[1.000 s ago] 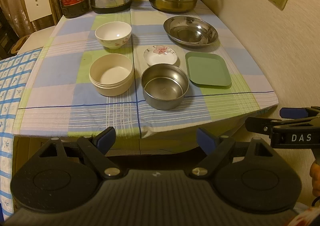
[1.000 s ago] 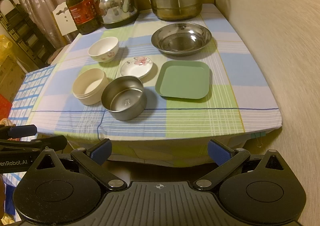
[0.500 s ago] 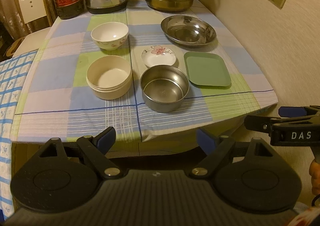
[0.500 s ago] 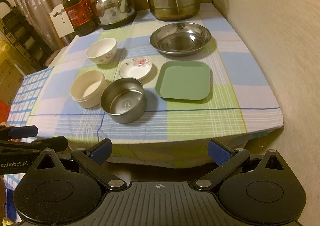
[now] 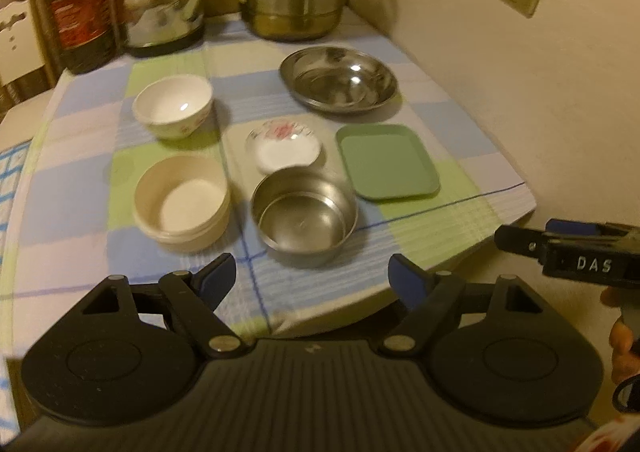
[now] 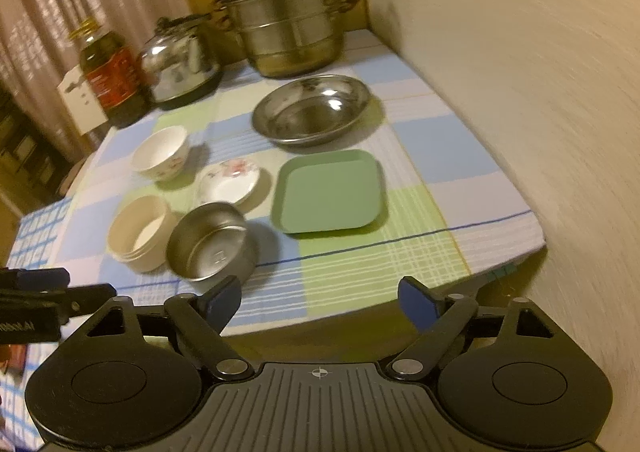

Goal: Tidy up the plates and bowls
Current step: 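Move the right tool to the green square plate and open its fingers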

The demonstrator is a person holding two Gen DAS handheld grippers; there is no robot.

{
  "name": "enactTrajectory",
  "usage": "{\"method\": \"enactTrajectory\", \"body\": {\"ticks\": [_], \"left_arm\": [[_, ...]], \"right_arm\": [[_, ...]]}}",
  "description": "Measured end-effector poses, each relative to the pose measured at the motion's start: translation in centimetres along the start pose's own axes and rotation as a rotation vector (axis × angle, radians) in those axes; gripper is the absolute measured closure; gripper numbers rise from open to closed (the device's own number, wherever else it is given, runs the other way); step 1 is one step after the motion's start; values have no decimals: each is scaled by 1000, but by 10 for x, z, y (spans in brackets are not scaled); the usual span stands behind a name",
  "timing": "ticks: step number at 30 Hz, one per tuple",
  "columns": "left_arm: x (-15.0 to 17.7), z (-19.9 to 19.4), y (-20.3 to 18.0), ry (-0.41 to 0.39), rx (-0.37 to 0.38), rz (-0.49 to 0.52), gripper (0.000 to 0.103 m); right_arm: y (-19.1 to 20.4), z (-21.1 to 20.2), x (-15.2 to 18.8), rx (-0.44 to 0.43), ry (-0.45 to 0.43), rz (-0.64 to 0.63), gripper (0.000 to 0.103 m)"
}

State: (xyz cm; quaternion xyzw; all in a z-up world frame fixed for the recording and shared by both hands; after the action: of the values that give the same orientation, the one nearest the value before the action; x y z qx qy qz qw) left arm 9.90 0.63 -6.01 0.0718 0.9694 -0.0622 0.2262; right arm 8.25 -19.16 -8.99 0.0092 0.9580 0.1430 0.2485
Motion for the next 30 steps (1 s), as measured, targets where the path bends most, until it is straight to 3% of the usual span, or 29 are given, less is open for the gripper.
{"method": "enactTrajectory", "body": {"ticks": [7, 13, 21, 30], "left_arm": [[-28, 22, -13, -33, 56, 17, 22], [-49, 49, -21, -40, 95, -12, 30], [-85, 85, -32, -44, 79, -37, 35], [-115, 137, -38, 29, 43, -55, 48]], "right_arm": [[-14, 5, -7, 5, -59, 43, 26], [-25, 17, -23, -8, -88, 39, 38], [-47, 62, -61, -38, -53, 24, 55], [-69, 127, -98, -45, 24, -8, 70]]}}
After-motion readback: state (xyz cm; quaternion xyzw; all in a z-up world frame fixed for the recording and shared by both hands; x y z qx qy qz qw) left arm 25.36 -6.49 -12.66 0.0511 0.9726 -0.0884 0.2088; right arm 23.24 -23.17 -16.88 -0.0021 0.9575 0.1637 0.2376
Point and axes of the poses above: each gripper's, at about its wrist camera, not at the fingertips, and z roughly the way its jaws point, y to its left, x to its underside, the point moved 6 cm from there along z, roughly the way its jaws point, and after that the axes turned 10 degrees about y, right-handed, at the moved point
